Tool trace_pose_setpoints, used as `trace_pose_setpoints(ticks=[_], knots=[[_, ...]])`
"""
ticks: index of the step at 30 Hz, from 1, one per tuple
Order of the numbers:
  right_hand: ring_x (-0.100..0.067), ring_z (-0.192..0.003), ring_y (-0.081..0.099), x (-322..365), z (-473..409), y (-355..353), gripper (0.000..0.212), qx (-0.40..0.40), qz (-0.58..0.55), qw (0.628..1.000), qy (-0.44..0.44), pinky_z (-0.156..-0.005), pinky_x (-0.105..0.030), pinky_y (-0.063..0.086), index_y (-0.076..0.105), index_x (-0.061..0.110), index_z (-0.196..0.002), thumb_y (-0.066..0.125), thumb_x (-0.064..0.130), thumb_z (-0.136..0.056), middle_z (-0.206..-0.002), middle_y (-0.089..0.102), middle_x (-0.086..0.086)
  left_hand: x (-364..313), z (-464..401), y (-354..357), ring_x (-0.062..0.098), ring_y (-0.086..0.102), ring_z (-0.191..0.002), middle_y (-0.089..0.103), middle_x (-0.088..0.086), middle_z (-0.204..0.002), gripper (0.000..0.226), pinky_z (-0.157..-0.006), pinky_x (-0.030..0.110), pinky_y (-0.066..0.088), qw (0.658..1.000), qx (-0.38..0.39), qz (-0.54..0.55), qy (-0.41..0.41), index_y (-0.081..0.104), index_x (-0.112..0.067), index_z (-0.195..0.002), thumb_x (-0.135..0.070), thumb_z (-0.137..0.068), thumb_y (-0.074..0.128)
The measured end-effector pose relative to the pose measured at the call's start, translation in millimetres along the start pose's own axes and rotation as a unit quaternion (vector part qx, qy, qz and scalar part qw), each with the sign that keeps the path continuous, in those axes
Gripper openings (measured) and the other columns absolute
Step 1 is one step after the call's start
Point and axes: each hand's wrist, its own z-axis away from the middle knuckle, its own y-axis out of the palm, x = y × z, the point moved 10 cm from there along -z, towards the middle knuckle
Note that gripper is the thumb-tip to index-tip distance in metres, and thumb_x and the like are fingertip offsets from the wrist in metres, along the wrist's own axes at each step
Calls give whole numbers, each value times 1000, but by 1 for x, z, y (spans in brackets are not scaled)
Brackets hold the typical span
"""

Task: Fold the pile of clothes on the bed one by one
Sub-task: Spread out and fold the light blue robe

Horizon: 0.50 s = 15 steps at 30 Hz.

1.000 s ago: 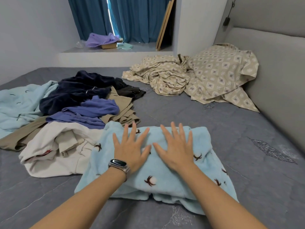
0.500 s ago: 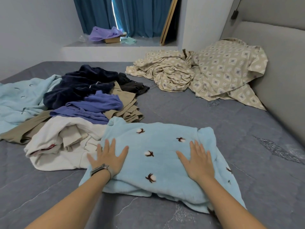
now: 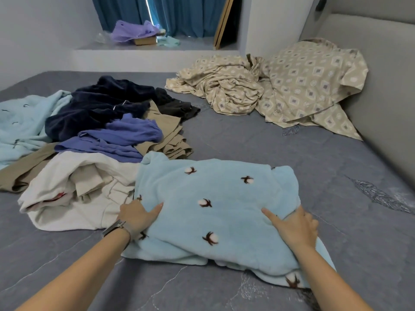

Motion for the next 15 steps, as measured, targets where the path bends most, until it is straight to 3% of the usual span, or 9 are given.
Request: trace_pose_setpoints(ticks=[2, 3, 6, 9, 11, 13, 14, 15], knots=[[-28, -110, 55, 4, 1, 6, 100, 19, -64, 997, -34, -89, -37, 44, 55, 20, -121, 58, 91, -49, -116, 63, 0, 7, 4, 4, 23, 66, -92, 72, -1, -92, 70, -85, 36, 52, 983, 7, 183, -2, 68, -19, -92, -76, -51, 68], [-21, -104, 59, 7, 2, 8, 81, 42, -123, 991, -37, -86, -32, 45, 58, 25, -118, 67, 79, -58, -110, 65, 6, 12, 7, 9, 22, 68, -92, 73, 0, -95, 66, -86, 37, 53, 959, 32, 278, -32, 70, -16, -98, -65, -54, 80], [-12, -90, 65, 23, 9, 23, 38, 176, -314, 933, 18, -76, -28, 51, 64, 26, -107, 78, 41, -75, -96, 68, 11, -3, 22, 29, 25, 70, -94, 72, 9, -105, 65, -76, 32, 56, 853, 195, 471, -114, 69, -9, -107, -37, -53, 91], [-13, -87, 63, 35, 22, 43, 22, 274, -390, 870, 126, -73, -30, 49, 61, 26, -99, 74, 31, -82, -94, 68, 9, -30, 45, 27, 25, 70, -92, 71, 13, -106, 67, -69, 33, 59, 763, 288, 560, -145, 77, -9, -97, -28, -35, 97], [-12, -79, 55, 34, 35, 38, 14, 280, -389, 865, 150, -82, -31, 42, 57, 22, -88, 70, 26, -88, -86, 60, 6, -35, 68, 10, 25, 71, -86, 72, 13, -99, 42, -66, 33, 59, 747, 282, 576, -176, 78, -10, -90, -21, -51, 91], [-14, -71, 50, 44, 52, 16, 14, 264, -355, 879, 175, -83, -31, 40, 54, 13, -81, 63, 16, -92, -79, 54, 0, -29, 95, -24, 25, 72, -77, 73, 13, -90, 15, -61, 32, 59, 743, 239, 586, -216, 78, -9, -84, -17, -73, 72], [-18, -77, 57, 59, 64, 2, 7, 254, -366, 877, 179, -84, -32, 44, 59, 11, -89, 66, 13, -89, -83, 62, -2, -24, 108, -48, 26, 72, -77, 73, 13, -89, 18, -61, 33, 59, 743, 212, 593, -225, 77, -10, -85, -18, -78, 63], [-24, -86, 64, 79, 81, -9, 20, 277, -378, 867, 172, -87, -37, 49, 64, 10, -100, 73, 16, -83, -92, 69, -5, -20, 122, -76, 27, 72, -79, 73, 13, -92, 23, -62, 35, 60, 745, 189, 597, -230, 77, -9, -89, -18, -80, 58]])
